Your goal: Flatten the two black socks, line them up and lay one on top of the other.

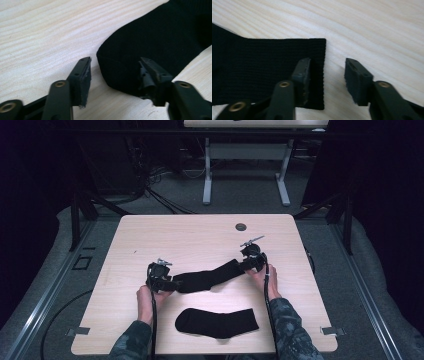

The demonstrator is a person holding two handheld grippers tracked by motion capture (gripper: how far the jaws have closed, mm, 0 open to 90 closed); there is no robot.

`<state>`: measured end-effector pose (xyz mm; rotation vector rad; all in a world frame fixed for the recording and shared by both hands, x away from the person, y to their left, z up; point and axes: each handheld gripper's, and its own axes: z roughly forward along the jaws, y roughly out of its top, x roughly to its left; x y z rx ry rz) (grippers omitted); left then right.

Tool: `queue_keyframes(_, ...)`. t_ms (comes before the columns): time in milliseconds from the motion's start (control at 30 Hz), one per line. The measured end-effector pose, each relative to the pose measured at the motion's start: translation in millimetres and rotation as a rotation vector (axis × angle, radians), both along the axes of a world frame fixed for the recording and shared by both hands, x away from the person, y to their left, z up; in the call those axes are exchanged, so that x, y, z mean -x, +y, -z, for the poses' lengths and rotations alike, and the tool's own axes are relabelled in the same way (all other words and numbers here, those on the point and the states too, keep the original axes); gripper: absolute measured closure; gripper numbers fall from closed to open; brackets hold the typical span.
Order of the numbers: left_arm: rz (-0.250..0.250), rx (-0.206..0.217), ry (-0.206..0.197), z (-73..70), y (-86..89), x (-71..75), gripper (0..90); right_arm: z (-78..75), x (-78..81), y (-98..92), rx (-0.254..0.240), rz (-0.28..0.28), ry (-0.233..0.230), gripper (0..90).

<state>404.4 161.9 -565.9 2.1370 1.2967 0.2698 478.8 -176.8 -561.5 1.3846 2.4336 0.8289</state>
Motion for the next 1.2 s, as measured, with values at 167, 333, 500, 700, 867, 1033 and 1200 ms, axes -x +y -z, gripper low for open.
queue_keyframes(167, 0.010, -0.017, -0.002, 0.4, -3.5, 0.3, 55.9, 1.4, 0.2, 0.5, -0.017, -0.016, 0.020, 72.6)
queue_keyframes(333, 0.025, -0.045, -0.012, 0.1, -4.9, 0.3, 68.3, 1.7, 2.6, 1.8, -0.037, -0.011, 0.036, 81.7)
queue_keyframes(500, 0.032, -0.035, -0.017, 1.0, -4.3, -0.4, 83.4, 0.3, 6.5, 1.4, -0.043, -0.024, 0.029, 85.8)
queue_keyframes(700, 0.040, -0.033, -0.072, -5.7, -3.8, 2.1, 85.3, -9.4, 20.8, -6.4, -0.082, -0.027, -0.011, 86.4)
queue_keyframes(867, 0.047, 0.018, -0.103, -17.7, -1.5, 7.1, 85.4, -27.9, 36.0, -12.1, -0.104, -0.037, -0.062, 86.5)
queue_keyframes(1033, 0.069, 0.036, -0.145, -33.7, -4.2, 13.8, 85.3, -43.9, 57.1, -18.3, -0.106, -0.053, -0.107, 86.5)
queue_keyframes(1200, 0.107, 0.061, -0.151, -41.6, -7.1, 20.4, 85.3, -56.1, 78.9, -29.9, -0.137, -0.048, -0.132, 86.5)
